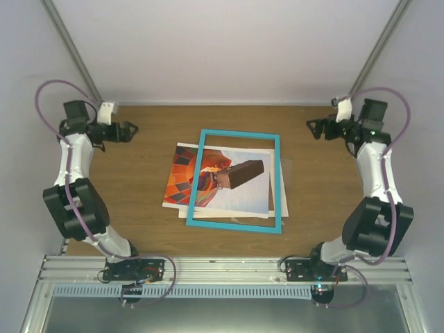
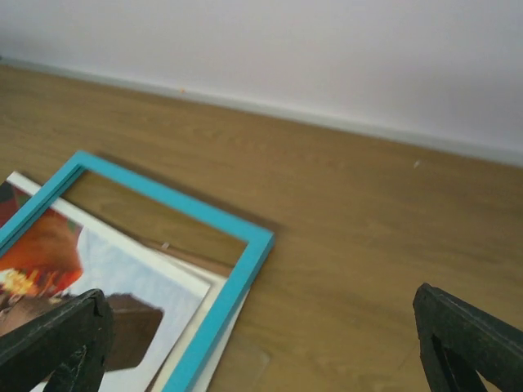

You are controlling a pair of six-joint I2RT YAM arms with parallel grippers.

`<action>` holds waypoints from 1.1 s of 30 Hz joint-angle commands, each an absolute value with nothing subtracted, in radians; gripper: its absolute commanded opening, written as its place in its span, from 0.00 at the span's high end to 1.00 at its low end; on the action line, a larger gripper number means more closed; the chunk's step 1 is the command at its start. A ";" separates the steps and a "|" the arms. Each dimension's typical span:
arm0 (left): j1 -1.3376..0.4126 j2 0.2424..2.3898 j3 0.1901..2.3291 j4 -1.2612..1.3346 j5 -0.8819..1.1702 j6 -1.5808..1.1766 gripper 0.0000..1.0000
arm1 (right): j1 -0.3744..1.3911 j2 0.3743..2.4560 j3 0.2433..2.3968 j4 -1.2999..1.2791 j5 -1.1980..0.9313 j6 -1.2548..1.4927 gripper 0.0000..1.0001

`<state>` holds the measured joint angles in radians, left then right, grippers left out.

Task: Put the photo into the frame
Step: Turn over the photo frame at the center of the board.

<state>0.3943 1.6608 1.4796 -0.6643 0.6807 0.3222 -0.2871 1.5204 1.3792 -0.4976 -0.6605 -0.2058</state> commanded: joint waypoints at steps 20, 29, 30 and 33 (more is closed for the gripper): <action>-0.027 1.350 1.022 -0.317 0.132 0.186 0.01 | 0.053 1.411 0.972 -0.494 -0.380 0.100 0.26; -0.093 1.386 1.024 -0.273 -0.087 0.112 0.01 | 0.134 1.606 1.026 -0.526 -0.318 0.171 0.35; -0.098 1.392 1.026 -0.271 -0.105 0.105 0.01 | 0.141 1.624 1.032 -0.527 -0.312 0.176 0.35; -0.106 1.414 1.028 -0.265 -0.135 0.087 0.01 | 0.160 1.672 1.044 -0.525 -0.278 0.189 0.36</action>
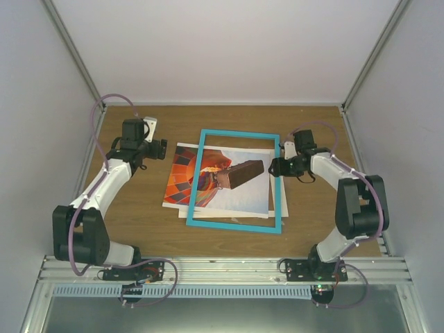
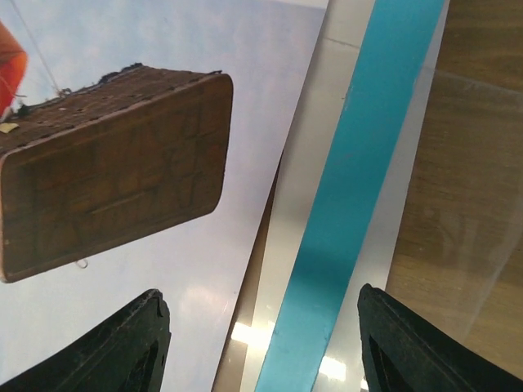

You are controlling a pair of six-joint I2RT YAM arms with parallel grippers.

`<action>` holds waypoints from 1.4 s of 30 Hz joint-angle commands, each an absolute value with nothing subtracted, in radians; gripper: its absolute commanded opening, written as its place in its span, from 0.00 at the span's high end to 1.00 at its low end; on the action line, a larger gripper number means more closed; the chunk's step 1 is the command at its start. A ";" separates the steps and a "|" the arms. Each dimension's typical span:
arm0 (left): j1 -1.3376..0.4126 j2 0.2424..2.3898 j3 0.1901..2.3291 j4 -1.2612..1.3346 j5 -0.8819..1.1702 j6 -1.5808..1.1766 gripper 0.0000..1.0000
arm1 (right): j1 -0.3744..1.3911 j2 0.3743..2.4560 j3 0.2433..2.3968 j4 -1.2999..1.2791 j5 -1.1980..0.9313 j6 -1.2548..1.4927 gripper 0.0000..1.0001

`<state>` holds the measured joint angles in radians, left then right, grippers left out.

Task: Put the photo into the frame
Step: Turn over the photo frame at the center of the board.

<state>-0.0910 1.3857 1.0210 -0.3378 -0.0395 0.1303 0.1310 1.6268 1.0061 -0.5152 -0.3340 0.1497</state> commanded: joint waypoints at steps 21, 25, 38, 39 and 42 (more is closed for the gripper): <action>-0.123 1.485 1.040 -0.255 -0.269 0.043 0.01 | 0.168 1.866 1.117 -0.563 -0.141 0.215 0.57; -0.124 1.497 1.058 -0.272 -0.273 0.035 0.01 | 0.168 1.857 1.125 -0.572 -0.153 0.215 0.65; -0.127 1.471 1.105 -0.325 -0.193 0.017 0.01 | 0.140 1.688 1.111 -0.565 -0.279 0.221 0.90; -0.127 1.466 1.108 -0.329 -0.185 0.016 0.01 | 0.133 1.679 1.111 -0.563 -0.289 0.222 0.94; -0.130 1.451 1.121 -0.342 -0.153 0.019 0.01 | 0.103 1.661 1.108 -0.560 -0.334 0.224 0.99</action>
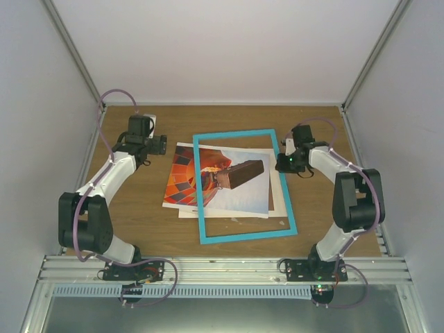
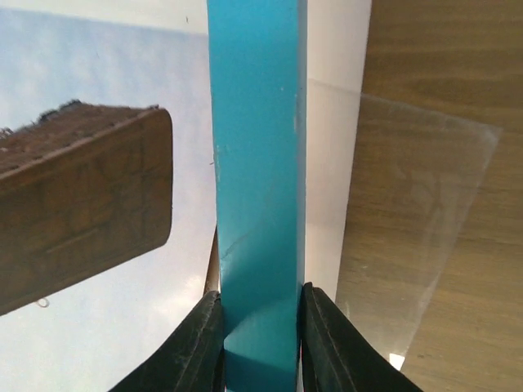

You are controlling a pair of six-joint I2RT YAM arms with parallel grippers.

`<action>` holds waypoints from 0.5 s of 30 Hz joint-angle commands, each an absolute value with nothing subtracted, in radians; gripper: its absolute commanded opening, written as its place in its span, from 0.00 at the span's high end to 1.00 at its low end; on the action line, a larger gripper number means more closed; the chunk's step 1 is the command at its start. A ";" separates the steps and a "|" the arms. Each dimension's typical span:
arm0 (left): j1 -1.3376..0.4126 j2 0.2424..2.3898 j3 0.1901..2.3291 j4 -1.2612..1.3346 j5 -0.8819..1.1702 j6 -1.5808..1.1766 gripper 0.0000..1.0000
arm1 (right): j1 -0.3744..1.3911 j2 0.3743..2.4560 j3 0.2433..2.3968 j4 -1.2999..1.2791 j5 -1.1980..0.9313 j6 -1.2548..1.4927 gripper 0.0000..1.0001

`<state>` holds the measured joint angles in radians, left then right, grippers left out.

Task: Put the photo into the frame
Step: Turn over the photo frame at the center of the board.

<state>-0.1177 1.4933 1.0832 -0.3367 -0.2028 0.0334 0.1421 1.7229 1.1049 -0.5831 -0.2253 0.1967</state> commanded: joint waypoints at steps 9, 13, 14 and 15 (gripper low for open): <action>-0.134 1.382 1.170 -0.381 0.054 0.066 0.01 | -0.033 1.600 1.098 -0.511 -0.538 0.253 0.99; -0.134 1.334 1.202 -0.412 0.314 0.096 0.01 | -0.076 1.565 1.102 -0.469 -0.621 0.275 0.99; -0.134 1.318 1.200 -0.409 0.391 0.098 0.01 | -0.085 1.560 1.106 -0.462 -0.643 0.282 0.99; -0.134 1.299 1.193 -0.401 0.484 0.100 0.01 | -0.091 1.557 1.111 -0.452 -0.668 0.288 0.99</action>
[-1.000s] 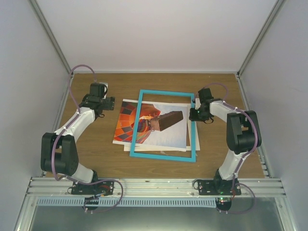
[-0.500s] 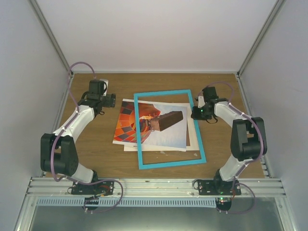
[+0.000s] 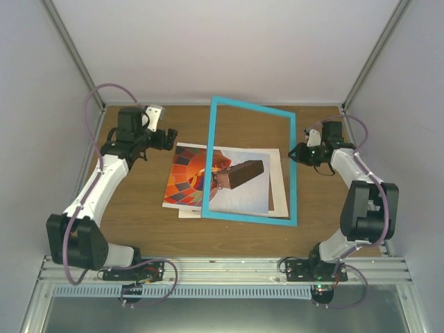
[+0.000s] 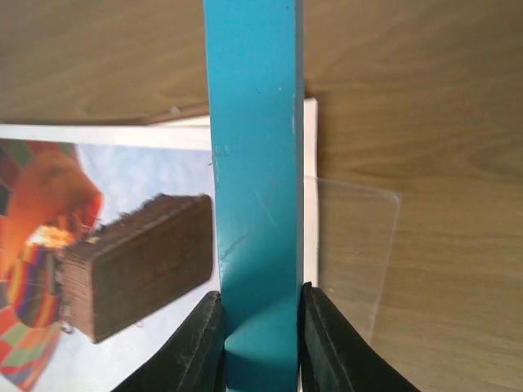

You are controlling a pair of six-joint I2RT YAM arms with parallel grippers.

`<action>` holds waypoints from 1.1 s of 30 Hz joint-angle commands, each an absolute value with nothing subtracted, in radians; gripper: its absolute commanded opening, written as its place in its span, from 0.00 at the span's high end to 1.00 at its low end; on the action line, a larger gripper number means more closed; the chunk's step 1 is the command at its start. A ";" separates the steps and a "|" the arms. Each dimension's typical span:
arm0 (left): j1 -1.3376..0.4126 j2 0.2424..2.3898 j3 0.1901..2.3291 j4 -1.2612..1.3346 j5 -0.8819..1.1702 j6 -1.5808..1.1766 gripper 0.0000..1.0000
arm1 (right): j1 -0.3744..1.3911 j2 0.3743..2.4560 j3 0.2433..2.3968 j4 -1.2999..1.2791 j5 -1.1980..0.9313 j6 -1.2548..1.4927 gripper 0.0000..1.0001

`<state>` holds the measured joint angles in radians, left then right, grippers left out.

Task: Put the photo into the frame
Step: Turn over the photo frame at the center of the board.

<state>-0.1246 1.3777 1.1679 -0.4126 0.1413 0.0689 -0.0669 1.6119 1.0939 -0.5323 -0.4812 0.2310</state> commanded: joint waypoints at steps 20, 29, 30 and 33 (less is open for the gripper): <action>-0.206 1.303 1.199 0.331 1.362 -0.744 0.01 | -0.098 1.422 1.162 -0.022 -0.963 0.640 0.99; -0.379 1.376 1.315 0.594 1.392 -0.981 0.03 | -0.066 1.411 1.148 0.071 -1.017 0.686 0.99; -0.385 1.385 1.325 0.616 1.389 -0.996 0.07 | -0.060 1.411 1.147 0.081 -1.030 0.691 0.99; -0.394 1.406 1.334 0.737 1.380 -1.096 0.19 | -0.041 1.418 1.146 0.123 -1.074 0.710 0.99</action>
<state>-0.3817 1.3827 1.3064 0.5289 1.3705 -0.9497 -0.0708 1.4452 1.1313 0.0116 -0.9668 0.6327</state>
